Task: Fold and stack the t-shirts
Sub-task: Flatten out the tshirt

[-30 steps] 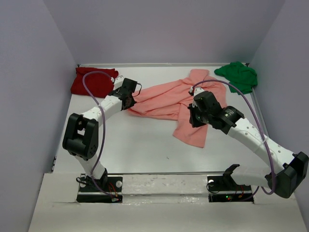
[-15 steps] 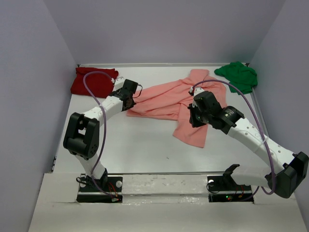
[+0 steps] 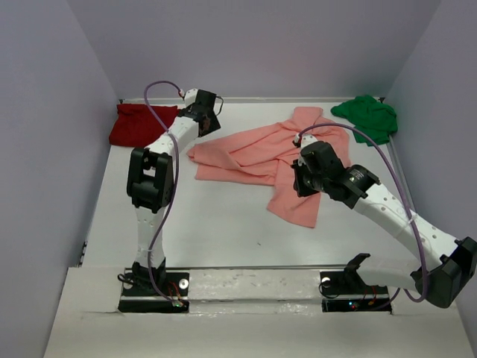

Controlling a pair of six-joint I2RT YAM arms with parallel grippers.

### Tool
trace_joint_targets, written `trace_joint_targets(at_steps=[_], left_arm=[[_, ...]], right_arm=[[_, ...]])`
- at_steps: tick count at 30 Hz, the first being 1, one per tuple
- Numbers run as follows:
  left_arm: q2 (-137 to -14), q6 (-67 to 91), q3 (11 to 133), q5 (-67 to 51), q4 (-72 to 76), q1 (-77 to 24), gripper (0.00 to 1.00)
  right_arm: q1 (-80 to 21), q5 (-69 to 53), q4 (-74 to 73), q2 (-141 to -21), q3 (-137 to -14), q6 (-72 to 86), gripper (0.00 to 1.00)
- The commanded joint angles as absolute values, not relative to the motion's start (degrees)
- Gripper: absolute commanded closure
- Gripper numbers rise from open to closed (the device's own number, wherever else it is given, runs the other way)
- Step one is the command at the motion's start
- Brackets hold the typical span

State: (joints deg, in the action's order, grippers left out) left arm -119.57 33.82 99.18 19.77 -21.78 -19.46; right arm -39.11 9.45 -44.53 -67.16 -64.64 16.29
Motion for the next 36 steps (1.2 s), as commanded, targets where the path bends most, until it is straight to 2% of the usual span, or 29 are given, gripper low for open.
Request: trace_joint_targets(at_steps=[1, 4, 6, 10, 17, 20, 22, 23, 28, 36], left_arm=[[-126.03, 31.73, 110.12, 18.97, -29.17, -17.14, 0.01], [-123.77, 33.39, 106.63, 20.13, -29.89, -17.22, 0.01], [-113.78, 35.49, 97.01, 19.69, -24.9, -18.63, 0.01], [-101.27, 39.81, 78.11, 15.83, -20.5, -19.07, 0.01], [-77.02, 40.44, 56.98, 16.0, -10.91, -19.51, 0.02], [-69.62, 41.48, 46.95, 13.64, -5.12, -18.99, 0.09], [-68.73, 42.1, 43.96, 7.42, -1.08, -17.24, 0.14], [-69.69, 42.01, 42.55, 5.82, -0.45, -16.79, 0.2], [-82.85, 41.74, 43.07, -12.7, 4.9, -11.0, 0.25], [-91.49, 42.89, 43.51, -15.56, 8.7, -8.44, 0.25]], right_arm=[[-39.73, 10.2, -43.95, -66.0, -65.3, 16.52, 1.0], [-39.73, 10.28, -43.6, -66.36, -65.22, 16.52, 1.0], [-39.73, 10.02, -42.9, -66.44, -64.78, 16.44, 1.0], [-39.73, 9.06, -42.1, -67.15, -64.86, 16.0, 1.0], [-40.25, 8.26, -40.7, -67.24, -64.07, 16.17, 1.0], [-40.25, 8.26, -40.61, -67.41, -63.9, 16.43, 1.0], [-40.78, 8.26, -40.69, -67.06, -64.33, 16.61, 1.0], [-40.78, 8.17, -40.69, -66.63, -64.51, 16.7, 1.0], [-40.78, 8.78, -41.83, -65.04, -65.65, 16.79, 1.0], [-40.78, 11.08, -44.3, -62.93, -66.0, 16.88, 1.0]])
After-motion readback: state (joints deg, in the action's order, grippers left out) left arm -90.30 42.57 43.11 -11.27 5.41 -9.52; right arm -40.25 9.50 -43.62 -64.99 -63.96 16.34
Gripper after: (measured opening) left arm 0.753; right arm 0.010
